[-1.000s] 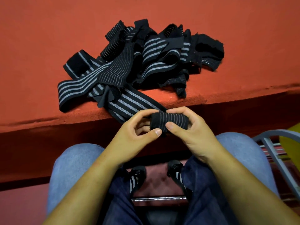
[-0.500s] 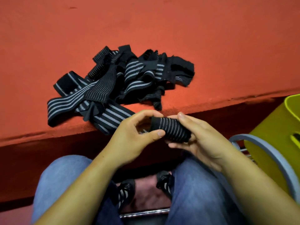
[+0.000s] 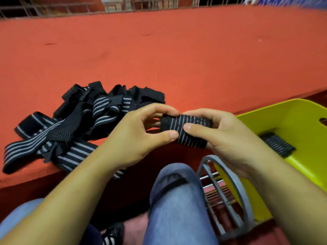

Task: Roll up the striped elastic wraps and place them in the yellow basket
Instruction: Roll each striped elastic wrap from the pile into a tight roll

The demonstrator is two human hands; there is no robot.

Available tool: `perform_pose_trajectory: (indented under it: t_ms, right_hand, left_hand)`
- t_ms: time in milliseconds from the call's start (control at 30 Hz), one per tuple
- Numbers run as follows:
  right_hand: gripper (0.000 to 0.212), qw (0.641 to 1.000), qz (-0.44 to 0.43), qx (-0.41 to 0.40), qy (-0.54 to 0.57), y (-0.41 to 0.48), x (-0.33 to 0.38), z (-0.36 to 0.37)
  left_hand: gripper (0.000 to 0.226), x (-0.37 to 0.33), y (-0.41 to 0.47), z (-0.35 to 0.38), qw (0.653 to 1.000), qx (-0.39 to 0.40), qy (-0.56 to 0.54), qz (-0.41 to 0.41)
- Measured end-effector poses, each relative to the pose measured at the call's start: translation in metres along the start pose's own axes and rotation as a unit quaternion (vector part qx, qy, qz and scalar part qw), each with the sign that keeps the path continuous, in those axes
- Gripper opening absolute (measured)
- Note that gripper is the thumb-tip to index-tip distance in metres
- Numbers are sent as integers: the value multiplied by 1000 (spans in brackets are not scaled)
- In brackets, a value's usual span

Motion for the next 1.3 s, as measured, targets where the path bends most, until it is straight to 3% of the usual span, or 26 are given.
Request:
perform_pose_trajectory:
  t_ms: [100, 200, 333, 400, 467, 567, 667, 933, 1300]
  right_hand:
    - [18, 990, -7, 52, -134, -5, 22, -36]
    - [19, 942, -12, 121, -314, -8, 41, -64]
    - [22, 893, 4, 106, -437, 1, 52, -108]
    - [22, 883, 26, 74, -463, 12, 48, -132]
    - [23, 870, 54, 32, -489, 26, 38, -158]
    - [30, 848, 113, -11, -518, 46, 8, -192]
    - [36, 819, 187, -24, -542, 60, -33, -215]
    - [43, 715, 262, 3, -648, 82, -104, -224]
    - [36, 690, 299, 29, -658, 87, -145, -219]
  left_hand:
    - [33, -18, 17, 26, 998, 51, 20, 19]
    - [30, -33, 33, 56, 994, 99, 34, 41]
    - [38, -40, 57, 99, 989, 130, 11, 65]
    - [53, -33, 70, 115, 991, 123, 13, 58]
    - [59, -21, 80, 126, 988, 119, 82, 54]
    - [44, -6, 83, 136, 966, 116, 219, 68]
    - [39, 9, 81, 151, 958, 143, 244, 56]
    - [45, 30, 75, 159, 970, 140, 197, 19]
    - [43, 41, 72, 161, 983, 121, 139, -7]
Point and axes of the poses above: each hand's wrist, its own y-axis towards the middle knuckle, its own z-axis out of the palm, x = y × z, the point moved 6 cm from there along y, towards the middle knuckle, and after that the axes turned 4 degrees about -x, right-handed, at the moved point
